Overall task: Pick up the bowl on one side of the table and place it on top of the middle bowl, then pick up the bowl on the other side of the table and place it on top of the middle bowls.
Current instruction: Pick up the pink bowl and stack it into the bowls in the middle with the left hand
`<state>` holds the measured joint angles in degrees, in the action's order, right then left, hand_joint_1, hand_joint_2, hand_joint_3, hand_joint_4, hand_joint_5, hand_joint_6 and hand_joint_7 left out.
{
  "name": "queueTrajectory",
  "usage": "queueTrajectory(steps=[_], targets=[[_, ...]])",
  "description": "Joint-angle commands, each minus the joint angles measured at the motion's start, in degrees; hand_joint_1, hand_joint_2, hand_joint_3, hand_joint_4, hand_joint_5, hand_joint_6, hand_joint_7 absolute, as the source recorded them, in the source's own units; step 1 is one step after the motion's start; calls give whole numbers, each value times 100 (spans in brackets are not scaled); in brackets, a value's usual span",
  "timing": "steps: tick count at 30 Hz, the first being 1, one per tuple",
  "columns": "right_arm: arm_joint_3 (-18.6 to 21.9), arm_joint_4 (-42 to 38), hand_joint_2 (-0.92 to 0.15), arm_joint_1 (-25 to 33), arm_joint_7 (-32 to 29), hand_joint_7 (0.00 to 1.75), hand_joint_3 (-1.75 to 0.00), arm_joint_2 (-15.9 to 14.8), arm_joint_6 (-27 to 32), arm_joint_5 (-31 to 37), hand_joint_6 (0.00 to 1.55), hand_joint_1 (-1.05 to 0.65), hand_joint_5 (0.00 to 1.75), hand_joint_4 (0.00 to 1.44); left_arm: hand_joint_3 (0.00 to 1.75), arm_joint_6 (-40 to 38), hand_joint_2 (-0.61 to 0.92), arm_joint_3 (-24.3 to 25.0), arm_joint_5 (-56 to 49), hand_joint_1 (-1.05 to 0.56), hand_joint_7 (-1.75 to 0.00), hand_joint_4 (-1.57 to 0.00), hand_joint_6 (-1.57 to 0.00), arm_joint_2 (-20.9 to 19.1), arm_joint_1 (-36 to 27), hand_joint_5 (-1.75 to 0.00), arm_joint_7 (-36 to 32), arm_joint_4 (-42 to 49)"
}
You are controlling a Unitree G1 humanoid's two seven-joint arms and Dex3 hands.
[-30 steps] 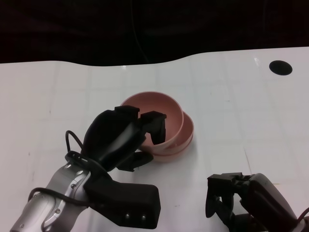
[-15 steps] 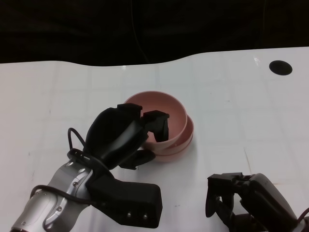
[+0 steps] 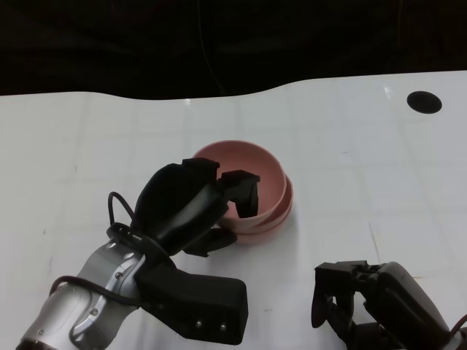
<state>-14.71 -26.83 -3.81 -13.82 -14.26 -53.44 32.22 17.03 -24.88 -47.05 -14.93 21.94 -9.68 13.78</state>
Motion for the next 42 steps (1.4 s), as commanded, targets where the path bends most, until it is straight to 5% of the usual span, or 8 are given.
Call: queueTrajectory(steps=[1, 8, 13, 20, 29, 34, 38, 42], targets=[[-4, 1, -46, -6, -8, 164, -132, -42, 16, -20, 68, -15, 175, 84, 45, 81, 72, -4, -12, -13, -134, -71, -75, -120, 149, -170, -36, 126], [-9, 25, -46, 5, -21, 163, -132, -50, 29, 10, 68, -15, 175, 84, 43, 210, 75, -19, 27, -13, -105, -78, -88, -130, 281, -157, -65, 315], [-17, 83, -46, 32, -1, 164, -131, -45, 97, 11, 68, -16, 175, 84, 48, 271, 74, -9, 50, -14, -133, -72, -77, -105, 364, -169, -90, 456], [-29, 131, -47, 50, 3, 164, -131, -59, 146, 12, 68, -17, 175, 85, 43, 312, 78, -34, 12, -15, -93, -79, -90, -99, 463, -155, -112, 575], [-29, 90, -48, 50, -31, 163, -130, -58, 125, 12, 68, -17, 175, 85, 31, 250, 83, -104, -32, -16, -89, -76, -93, 32, 648, -159, -189, 742], [-23, 30, -49, 16, -128, 161, -128, -52, 60, 69, 69, -17, 175, 86, 24, 251, 81, -133, -56, -13, -56, -82, -109, 109, 736, -151, -251, 841], [-35, 31, -51, 16, -106, 160, -127, -74, 65, 36, 69, -18, 175, 85, 16, 179, 84, -163, -51, -12, -113, -73, -86, 172, 767, -169, -282, 883], [-37, 30, -51, 15, -103, 160, -126, -76, 64, 33, 69, -18, 175, 85, 14, 167, 84, -179, -42, -11, -125, -71, -81, 171, 774, -172, -298, 890]])
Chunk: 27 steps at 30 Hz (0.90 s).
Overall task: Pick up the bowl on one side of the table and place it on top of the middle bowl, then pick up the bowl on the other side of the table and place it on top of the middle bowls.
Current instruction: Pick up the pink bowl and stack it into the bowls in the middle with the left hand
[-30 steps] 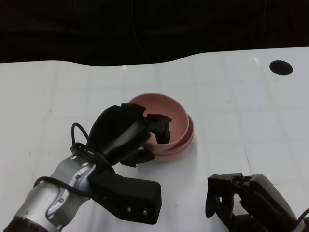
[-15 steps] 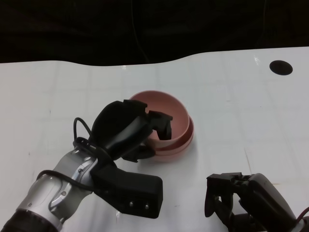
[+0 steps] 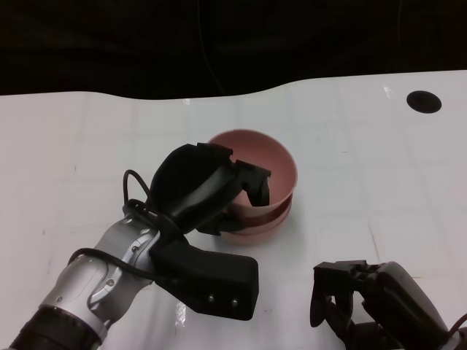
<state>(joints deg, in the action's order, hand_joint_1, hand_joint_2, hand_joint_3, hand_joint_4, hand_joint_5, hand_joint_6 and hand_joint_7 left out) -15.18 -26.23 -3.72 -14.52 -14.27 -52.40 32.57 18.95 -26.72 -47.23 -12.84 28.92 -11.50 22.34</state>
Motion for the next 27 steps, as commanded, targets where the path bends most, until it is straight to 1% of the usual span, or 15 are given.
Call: queueTrajectory(steps=[1, 3, 8, 9, 10, 11, 13, 17, 20, 27], targets=[[12, -18, -51, 14, -21, 160, -126, -76, -33, -16, 69, -18, 175, 85, 14, -19, 84, -10, -35, -11, -126, -71, -81, -26, 89, -172, -152, 76], [15, -2, -51, 25, -5, 160, -127, -76, -23, -35, 69, -17, 175, 85, 15, -11, 87, -34, -46, -13, -118, -74, -84, -13, 110, -167, -206, 134], [17, -14, -51, 24, -13, 161, -127, -73, -39, -40, 69, -17, 175, 85, 15, -20, 87, -64, -38, -13, -114, -75, -86, -17, 131, -165, -226, 174], [19, -12, -51, 30, -29, 161, -127, -70, -47, -33, 69, -17, 175, 85, 15, -37, 88, -70, -23, -14, -98, -77, -90, -4, 117, -160, -205, 180], [19, -6, -51, 38, -23, 161, -128, -68, -46, -41, 69, -16, 175, 85, 13, -51, 89, -77, -15, -14, -78, -79, -97, 8, 102, -153, -198, 186], [19, -1, -50, 44, -18, 161, -128, -67, -45, -50, 69, -16, 175, 85, 11, -63, 91, -82, -8, -14, -69, -78, -103, 13, 91, -157, -185, 188], [17, 15, -50, 52, 8, 161, -128, -66, -28, -70, 69, -16, 175, 85, 10, -75, 92, -82, 15, -15, -78, -74, -99, 13, 78, -163, -150, 183], [16, 21, -50, 52, 19, 162, -128, -65, -14, -76, 69, -16, 175, 85, 10, -86, 92, -91, 4, -15, -82, -73, -97, 2, 78, -164, -151, 179], [15, 18, -50, 48, 20, 162, -129, -62, -8, -75, 69, -16, 175, 85, 9, -97, 92, -107, -30, -17, -75, -74, -97, -13, 83, -159, -175, 178], [16, 21, -49, 50, 4, 163, -129, -59, -12, -60, 69, -16, 175, 85, 9, -99, 92, -117, -30, -17, -72, -74, -98, -28, 78, -158, -186, 176]])
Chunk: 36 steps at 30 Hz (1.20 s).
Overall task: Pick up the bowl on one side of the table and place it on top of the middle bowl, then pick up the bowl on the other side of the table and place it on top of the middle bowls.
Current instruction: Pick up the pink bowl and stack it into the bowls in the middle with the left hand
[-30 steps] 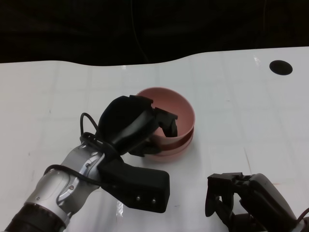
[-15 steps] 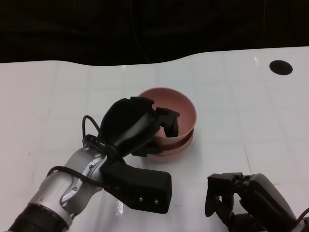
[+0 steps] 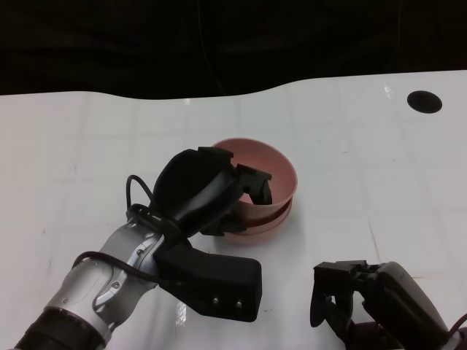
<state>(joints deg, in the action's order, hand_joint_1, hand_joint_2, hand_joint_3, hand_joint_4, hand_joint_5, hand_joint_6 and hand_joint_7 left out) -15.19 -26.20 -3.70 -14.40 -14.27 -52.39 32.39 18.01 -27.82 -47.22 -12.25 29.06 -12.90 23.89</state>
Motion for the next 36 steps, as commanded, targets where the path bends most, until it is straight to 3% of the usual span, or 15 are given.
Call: queueTrajectory(steps=[1, 2, 3, 6, 10, 26, 34, 35, 36], targets=[[18, 20, -48, 49, -21, 163, -129, -56, -15, -31, 69, -16, 175, 85, 9, 4, 92, -7, -37, -16, -100, -70, -89, -95, 60, -167, -67, 27], [19, 7, -48, 46, -41, 164, -129, -54, -32, -19, 68, -16, 175, 85, 8, 29, 92, -4, -38, -16, -113, -69, -84, -101, 61, -171, -102, 45], [19, -7, -48, 42, -57, 164, -130, -52, -48, -13, 68, -16, 175, 85, 7, 51, 92, 0, -31, -15, -112, -70, -84, -104, 63, -170, -125, 61], [22, -38, -48, 35, -129, 164, -130, -43, -96, 22, 68, -15, 175, 85, 6, 61, 92, 4, -11, -13, -85, -74, -94, -112, 67, -164, -117, 69], [11, -17, -49, 39, -130, 164, -129, -69, -65, 53, 68, -16, 175, 85, 7, 84, 92, -2, -11, -13, -67, -78, -102, -121, 74, -155, -135, 86], [21, 104, -51, 84, -50, 164, -126, -88, 4, 31, 67, -17, 175, 85, 11, -38, 92, -46, 3, -19, -41, -82, -110, -94, -29, -139, 22, 3], [47, 111, -50, 99, 17, 164, -127, -78, 15, -43, 68, -17, 175, 85, 19, 57, 92, -82, 50, -17, -57, -76, -106, -87, -7, -145, -22, 188], [47, 94, -50, 93, 7, 164, -128, -75, -3, -41, 68, -16, 175, 85, 21, 69, 92, -81, 59, -16, -76, -71, -97, -86, -13, -152, -31, 205], [46, 82, -49, 86, 3, 164, -128, -74, -16, -43, 68, -16, 175, 85, 21, 79, 92, -79, 66, -16, -85, -70, -92, -86, -16, -154, -38, 217]])
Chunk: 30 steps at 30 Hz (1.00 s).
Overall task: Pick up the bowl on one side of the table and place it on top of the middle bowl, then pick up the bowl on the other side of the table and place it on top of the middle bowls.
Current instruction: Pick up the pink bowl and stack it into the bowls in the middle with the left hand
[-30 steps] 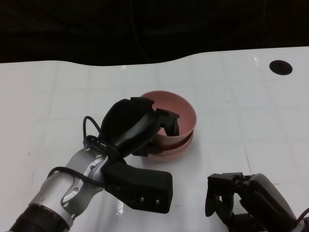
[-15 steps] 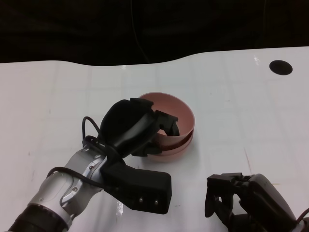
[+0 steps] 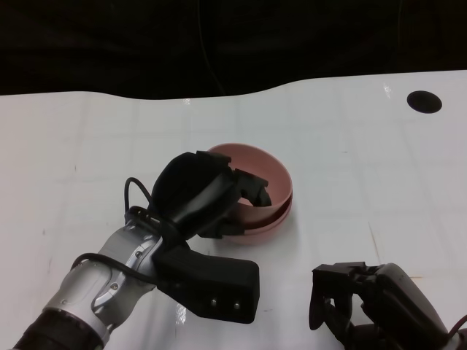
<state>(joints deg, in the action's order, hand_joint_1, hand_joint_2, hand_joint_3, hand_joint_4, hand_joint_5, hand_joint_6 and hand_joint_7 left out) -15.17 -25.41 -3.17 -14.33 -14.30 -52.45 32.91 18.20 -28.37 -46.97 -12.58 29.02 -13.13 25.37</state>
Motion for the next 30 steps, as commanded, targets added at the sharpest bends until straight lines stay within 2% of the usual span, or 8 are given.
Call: queueTrajectory(steps=[1, 2, 8, 10, 12, 15, 21, 30], targets=[[42, -11, -49, 28, -7, 164, -128, -71, -23, -96, 68, -16, 175, 85, 21, 71, 92, -23, 44, -15, -90, -69, -89, -54, -16, -155, -28, 80], [40, -12, -49, 30, 7, 164, -128, -74, -16, -106, 68, -16, 175, 85, 21, 75, 92, -21, 54, -16, -92, -67, -87, -54, -21, -155, -14, 79], [42, -46, -48, 10, -76, 165, -129, -78, -47, -21, 68, -15, 175, 85, 18, 205, 92, -7, 121, -18, -65, -66, -92, -54, -33, -138, -25, 130], [41, -38, -49, 14, -64, 164, -130, -90, -49, -27, 67, -16, 175, 85, 19, 175, 92, -16, 95, -23, -41, -74, -97, -62, -38, -105, 27, 113], [41, -11, -49, 25, -29, 164, -129, -100, -36, -50, 67, -17, 175, 85, 20, 123, 92, -15, 102, -33, -13, -87, -99, -62, -54, -46, 104, 95], [39, 15, -49, 44, 0, 164, -129, -104, -24, -72, 67, -18, 175, 84, 20, 46, 92, -13, 97, -50, -1, -88, -92, -70, -85, -11, 194, 53], [45, -15, -49, 38, -40, 164, -130, -89, -82, -79, 67, -17, 175, 84, 44, -96, 92, -54, -8, -80, 0, -72, -74, -133, -106, 0, 272, -36], [45, -22, -50, 28, -7, 163, -128, -108, -75, -91, 67, -16, 175, 83, 56, -247, 92, -89, 33, -91, 0, -54, -62, -181, -125, 0, 456, -122]])
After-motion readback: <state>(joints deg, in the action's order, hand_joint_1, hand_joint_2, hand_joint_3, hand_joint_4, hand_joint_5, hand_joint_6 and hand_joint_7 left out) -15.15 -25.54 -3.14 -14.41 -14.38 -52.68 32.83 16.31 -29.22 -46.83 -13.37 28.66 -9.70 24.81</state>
